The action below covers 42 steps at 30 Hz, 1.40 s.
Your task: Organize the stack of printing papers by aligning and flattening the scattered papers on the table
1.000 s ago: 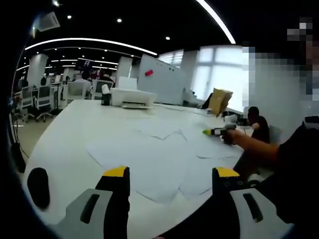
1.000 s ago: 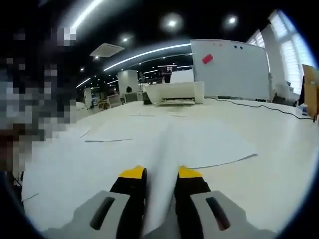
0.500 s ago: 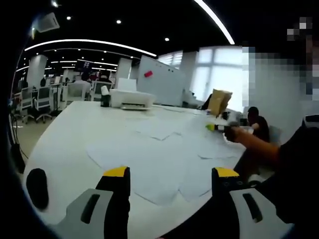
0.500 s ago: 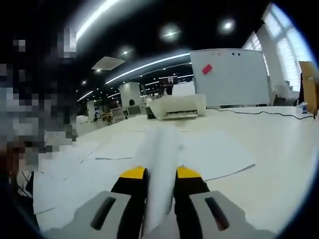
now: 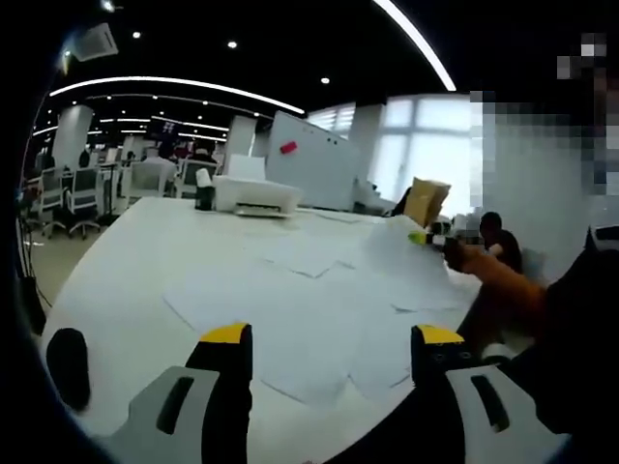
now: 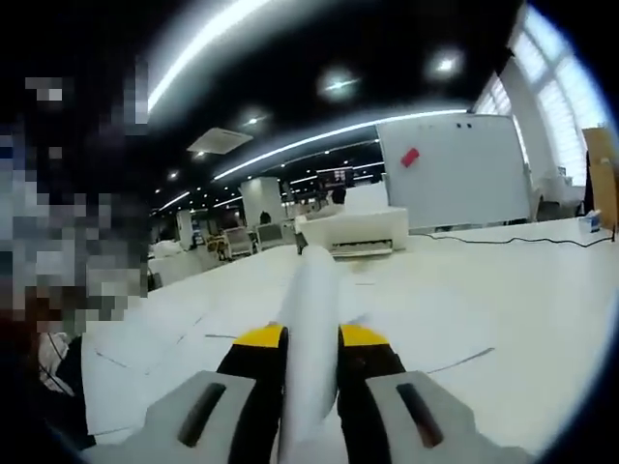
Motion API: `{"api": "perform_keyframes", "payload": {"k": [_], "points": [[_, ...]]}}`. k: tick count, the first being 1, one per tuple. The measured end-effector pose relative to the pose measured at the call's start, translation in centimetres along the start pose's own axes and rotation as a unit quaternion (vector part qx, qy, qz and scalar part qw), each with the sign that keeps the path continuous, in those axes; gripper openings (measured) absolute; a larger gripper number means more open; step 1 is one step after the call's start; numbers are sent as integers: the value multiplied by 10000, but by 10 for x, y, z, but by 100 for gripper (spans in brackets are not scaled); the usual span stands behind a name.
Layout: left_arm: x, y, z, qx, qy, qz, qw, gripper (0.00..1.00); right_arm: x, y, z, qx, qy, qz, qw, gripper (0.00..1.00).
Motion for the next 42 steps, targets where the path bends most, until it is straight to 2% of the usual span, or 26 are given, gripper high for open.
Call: {"api": "perform_keyframes", "payload": {"k": [15,27,42], "points": [[3,-6,15,-57,35,48,10000,70,20,-16,-12,151,148,-95,9997,15],[3,-6,19,-103,85,69,9999,72,39,-32,-23,272,276,-270,9989,14],[10,2,41,-572,364,9,9977,75,79,-63,-39,615,460,-819,9937,14]]}}
Point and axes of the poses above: the point that each gripper's makers call its tool centre point, and the gripper's own axes: z roughly forward along the fingers, y roughly to its right, x roughly out of its top, the point moved 6 cm from there along -z, roughly backward along the fingers, and after that the axes turned 5 degrees about -z, right-handed, at the moved point
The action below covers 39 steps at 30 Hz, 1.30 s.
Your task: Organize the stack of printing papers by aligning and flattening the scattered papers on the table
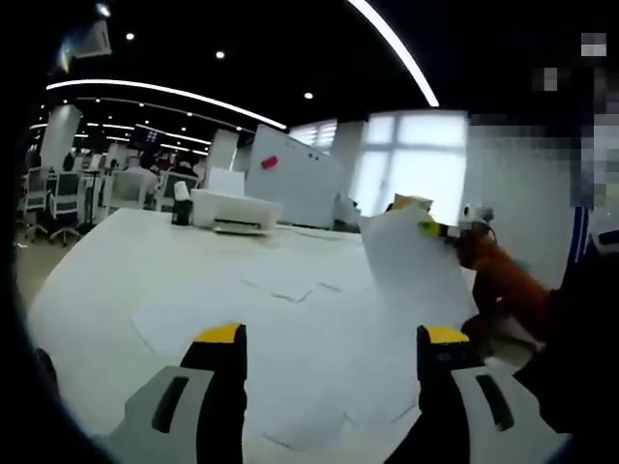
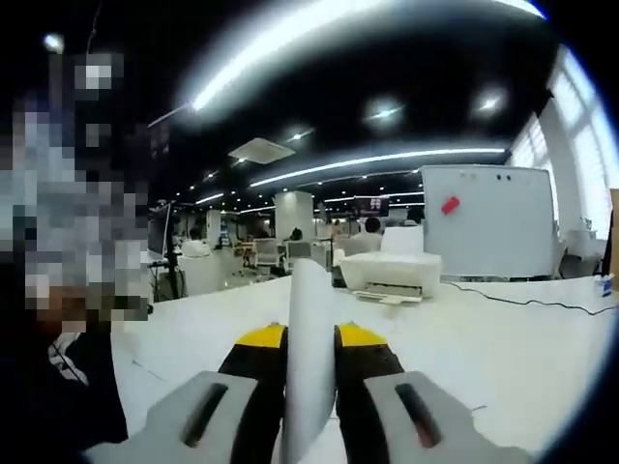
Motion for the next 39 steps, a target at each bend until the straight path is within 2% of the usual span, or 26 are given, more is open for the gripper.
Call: {"api": "perform_keyframes", "payload": {"k": [13,23,39], "points": [[-4,-2,9,-135,63,-54,9999,76,27,-15,4,252,159,-215,9993,14],[4,-1,20,-405,471,-136,9980,79,43,-24,8,394,217,-402,9982,14],[7,-7,44,-740,756,-150,9943,79,69,-41,13,642,339,-589,9956,14]]}}
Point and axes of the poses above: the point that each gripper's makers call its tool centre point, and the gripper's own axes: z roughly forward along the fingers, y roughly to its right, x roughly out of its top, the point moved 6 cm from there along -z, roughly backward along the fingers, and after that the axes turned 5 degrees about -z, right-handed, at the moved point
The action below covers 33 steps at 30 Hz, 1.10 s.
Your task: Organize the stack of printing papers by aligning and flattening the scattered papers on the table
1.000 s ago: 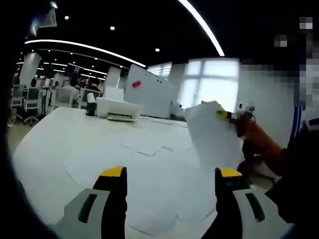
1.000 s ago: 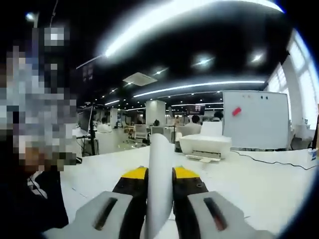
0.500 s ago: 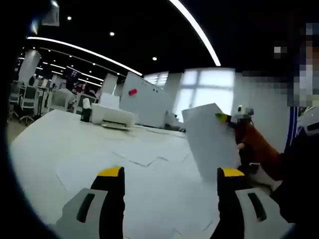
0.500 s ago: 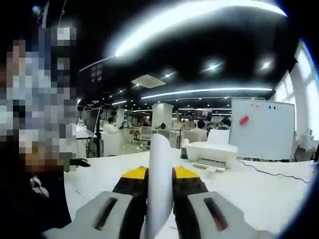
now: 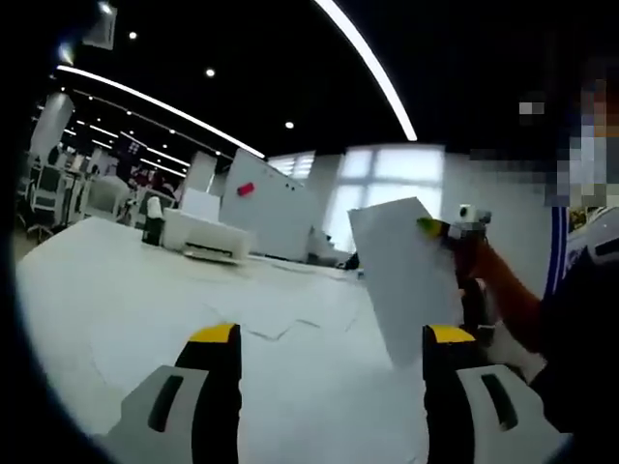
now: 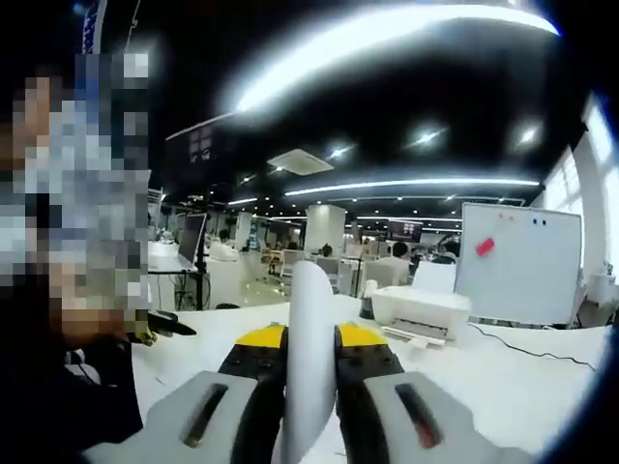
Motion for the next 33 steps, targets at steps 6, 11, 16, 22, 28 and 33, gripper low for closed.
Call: {"api": "perform_keyframes", "payload": {"k": [6,11,16,22,28,33], "points": [[5,-5,13,-83,99,-37,9999,78,12,-3,-2,43,71,-76,9999,14],[4,-6,22,-161,33,136,9998,78,19,-5,-3,76,108,-69,9999,14],[0,-11,33,-187,93,261,9994,76,27,-10,0,170,171,-63,9997,14],[-2,-12,42,-372,289,270,9985,76,36,-15,2,241,200,-141,9994,14],[-10,-13,47,-563,379,923,9934,74,43,-16,3,277,260,-175,9991,14],[-20,-15,48,-707,349,751,9941,74,44,-18,6,340,296,-110,9989,13]]}}
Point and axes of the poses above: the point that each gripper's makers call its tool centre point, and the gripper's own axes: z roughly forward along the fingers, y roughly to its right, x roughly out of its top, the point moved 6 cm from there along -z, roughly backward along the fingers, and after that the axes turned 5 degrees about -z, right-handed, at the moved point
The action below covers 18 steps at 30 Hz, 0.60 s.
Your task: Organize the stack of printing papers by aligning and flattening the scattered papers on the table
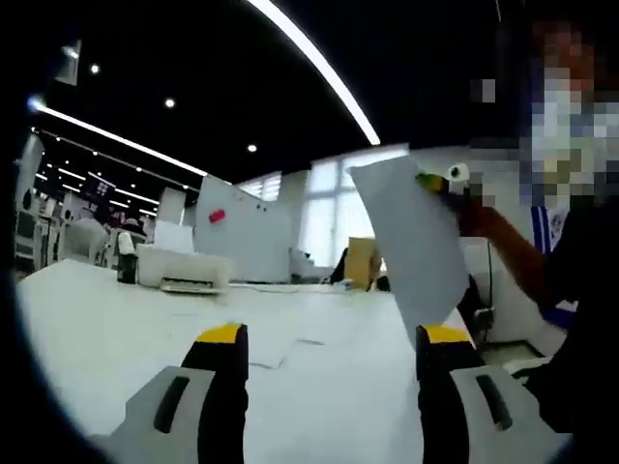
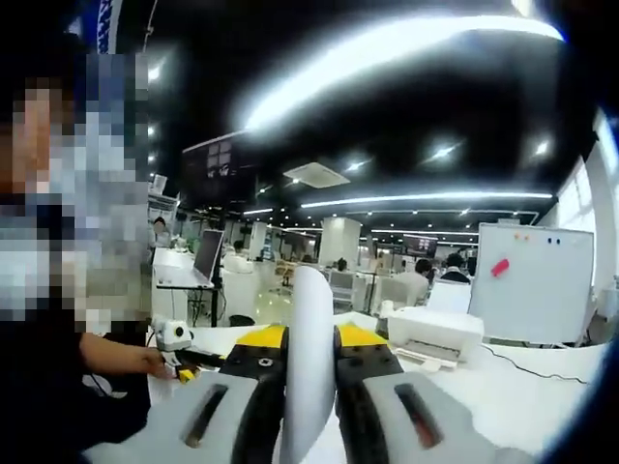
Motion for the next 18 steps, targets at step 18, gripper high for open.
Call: {"api": "perform_keyframes", "payload": {"k": [18], "points": [[2,-6,-8,35,279,-180,9994,75,13,-19,22,468,237,258,9983,12]]}}
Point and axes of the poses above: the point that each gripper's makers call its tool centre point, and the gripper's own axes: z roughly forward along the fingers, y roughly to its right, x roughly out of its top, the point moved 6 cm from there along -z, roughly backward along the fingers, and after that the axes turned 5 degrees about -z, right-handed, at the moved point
